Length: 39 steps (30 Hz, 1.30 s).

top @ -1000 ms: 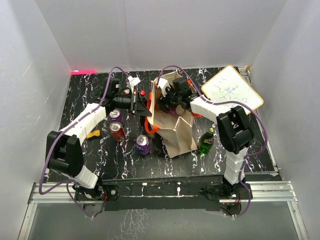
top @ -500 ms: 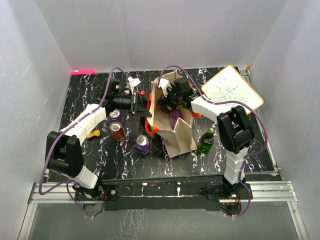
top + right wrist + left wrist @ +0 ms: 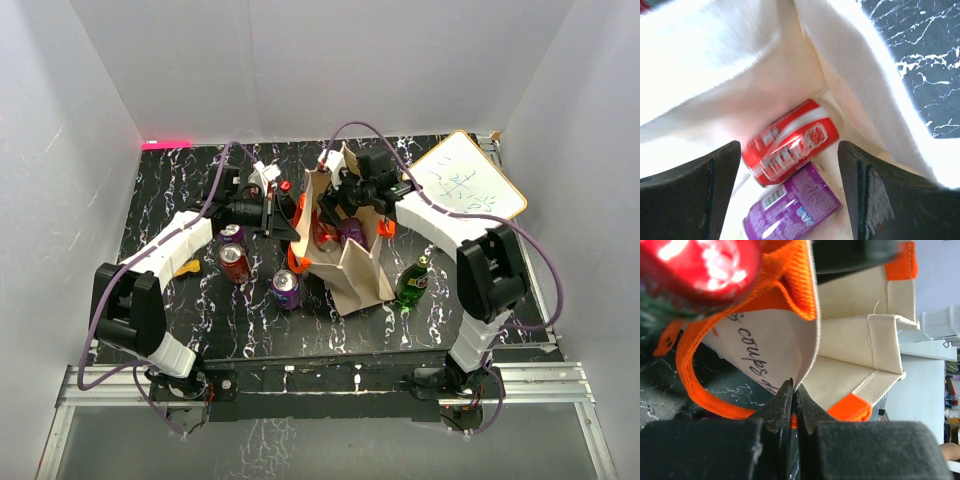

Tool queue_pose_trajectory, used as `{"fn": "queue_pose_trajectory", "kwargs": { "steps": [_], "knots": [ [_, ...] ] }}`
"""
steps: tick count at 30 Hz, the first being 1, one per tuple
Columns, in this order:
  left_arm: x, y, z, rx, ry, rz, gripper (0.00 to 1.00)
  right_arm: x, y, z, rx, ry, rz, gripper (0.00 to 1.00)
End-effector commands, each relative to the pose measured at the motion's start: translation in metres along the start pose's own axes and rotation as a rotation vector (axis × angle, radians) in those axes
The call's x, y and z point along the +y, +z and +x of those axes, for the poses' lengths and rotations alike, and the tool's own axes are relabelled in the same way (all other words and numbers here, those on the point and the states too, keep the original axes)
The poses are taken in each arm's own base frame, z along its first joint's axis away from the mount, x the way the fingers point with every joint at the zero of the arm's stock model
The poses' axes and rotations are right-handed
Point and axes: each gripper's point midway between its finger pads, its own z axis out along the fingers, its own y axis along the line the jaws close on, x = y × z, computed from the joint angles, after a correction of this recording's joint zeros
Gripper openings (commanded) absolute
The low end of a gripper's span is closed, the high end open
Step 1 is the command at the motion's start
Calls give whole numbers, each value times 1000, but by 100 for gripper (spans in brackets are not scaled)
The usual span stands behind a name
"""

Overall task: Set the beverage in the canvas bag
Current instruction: Adjust the drink in the canvas bag.

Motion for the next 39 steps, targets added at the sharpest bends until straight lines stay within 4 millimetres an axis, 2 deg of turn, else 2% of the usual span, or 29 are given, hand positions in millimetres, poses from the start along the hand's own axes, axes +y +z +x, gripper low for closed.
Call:
{"fn": "queue_pose_trajectory", "kwargs": {
  "steps": [1,8,11,16,19,27,30,34,39],
  "knots": [
    [10,4,16,27,-12,-34,0,22,-36,-22,-58,2,-38,81],
    [6,13,30,71,40,-26,0,35,-61,23,57,8,14,80],
    [6,14,30,72,53,-35,0,38,-62,50,106,16,30,80],
    [6,15,31,82,107,-53,0,23,-58,80,161,10,138,80],
    [5,19,38,109,136,-51,0,15,-54,89,169,26,190,80],
    [6,33,56,172,154,-30,0,3,-44,130,195,127,254,81],
    [5,39,64,192,133,-11,0,-2,-45,139,197,165,259,80],
    [3,44,69,206,96,13,0,1,-43,142,167,201,191,79],
    [6,49,69,212,45,9,0,-4,-38,124,93,270,140,77]
  ]
}}
